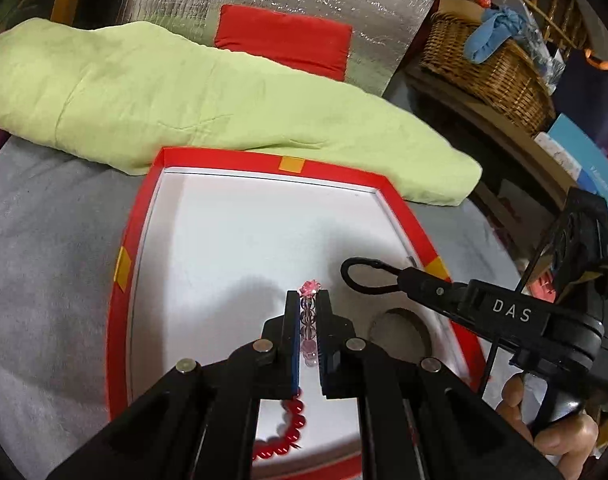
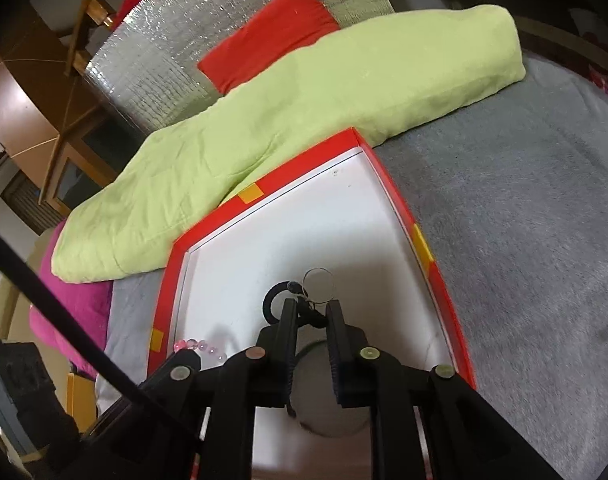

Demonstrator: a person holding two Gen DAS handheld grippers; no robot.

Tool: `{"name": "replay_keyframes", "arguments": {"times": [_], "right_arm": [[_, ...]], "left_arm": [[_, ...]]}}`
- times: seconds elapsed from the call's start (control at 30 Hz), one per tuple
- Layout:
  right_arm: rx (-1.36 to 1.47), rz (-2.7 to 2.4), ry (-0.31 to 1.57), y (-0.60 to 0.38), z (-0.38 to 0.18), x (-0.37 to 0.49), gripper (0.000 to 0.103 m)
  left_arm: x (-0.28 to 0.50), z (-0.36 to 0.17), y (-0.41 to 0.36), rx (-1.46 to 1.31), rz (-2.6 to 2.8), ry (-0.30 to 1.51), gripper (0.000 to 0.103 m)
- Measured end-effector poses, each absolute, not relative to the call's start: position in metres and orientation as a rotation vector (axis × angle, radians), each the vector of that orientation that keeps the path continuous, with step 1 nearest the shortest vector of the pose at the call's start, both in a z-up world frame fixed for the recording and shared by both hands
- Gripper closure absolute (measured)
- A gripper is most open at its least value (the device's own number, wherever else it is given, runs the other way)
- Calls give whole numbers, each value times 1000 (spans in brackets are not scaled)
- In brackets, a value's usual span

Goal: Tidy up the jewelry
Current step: 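Open left tool inside the tray while right tool releases the hair tie, then move left tool to the second pink-and-clear bracelet while right tool reaches the purple bracelet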

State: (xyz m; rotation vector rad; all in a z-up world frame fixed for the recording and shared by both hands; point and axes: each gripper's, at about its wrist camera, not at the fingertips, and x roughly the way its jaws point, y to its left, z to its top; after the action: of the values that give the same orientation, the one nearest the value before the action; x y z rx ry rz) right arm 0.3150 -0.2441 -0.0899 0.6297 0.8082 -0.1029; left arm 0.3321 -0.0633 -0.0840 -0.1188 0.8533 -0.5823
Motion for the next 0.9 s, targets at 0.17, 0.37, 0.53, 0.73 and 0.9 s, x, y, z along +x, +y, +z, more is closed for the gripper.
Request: {"name": "replay_keyframes", "arguments": {"times": [0.17, 0.37, 0.53, 0.73, 0.9], "right_arm": [[651, -115, 776, -249, -92, 315, 54], [636, -101, 739, -258, -80, 298, 54], [610, -87, 737, -262, -66, 275, 54], [607, -79, 725, -267, -53, 250, 54], [568, -67, 752, -259, -48, 238, 54]], "left_arm": [[337, -79, -56, -132, -541, 841, 71], [329, -58, -36, -148, -461, 773, 58], [315, -42, -29, -105, -358, 752, 43], [287, -34, -31, 3, -315, 739, 37], [263, -35, -23, 35, -296, 751, 36]]}}
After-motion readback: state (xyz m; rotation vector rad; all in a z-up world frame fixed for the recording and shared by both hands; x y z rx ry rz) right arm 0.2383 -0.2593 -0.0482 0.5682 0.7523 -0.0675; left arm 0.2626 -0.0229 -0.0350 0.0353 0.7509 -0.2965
